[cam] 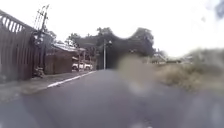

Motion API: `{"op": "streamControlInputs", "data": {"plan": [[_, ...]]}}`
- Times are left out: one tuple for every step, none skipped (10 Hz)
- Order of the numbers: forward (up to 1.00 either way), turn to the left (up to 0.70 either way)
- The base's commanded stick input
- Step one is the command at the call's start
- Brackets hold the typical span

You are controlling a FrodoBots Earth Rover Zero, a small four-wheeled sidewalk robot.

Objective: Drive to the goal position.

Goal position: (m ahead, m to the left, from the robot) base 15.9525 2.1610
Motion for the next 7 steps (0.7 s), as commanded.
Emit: {"op": "streamControlInputs", "data": {"plan": [[0.70, 0.00], [0.70, 0.00], [0.70, 0.00], [0.70, 0.00], [0.70, 0.00], [0.70, 0.00], [0.70, 0.00]]}}
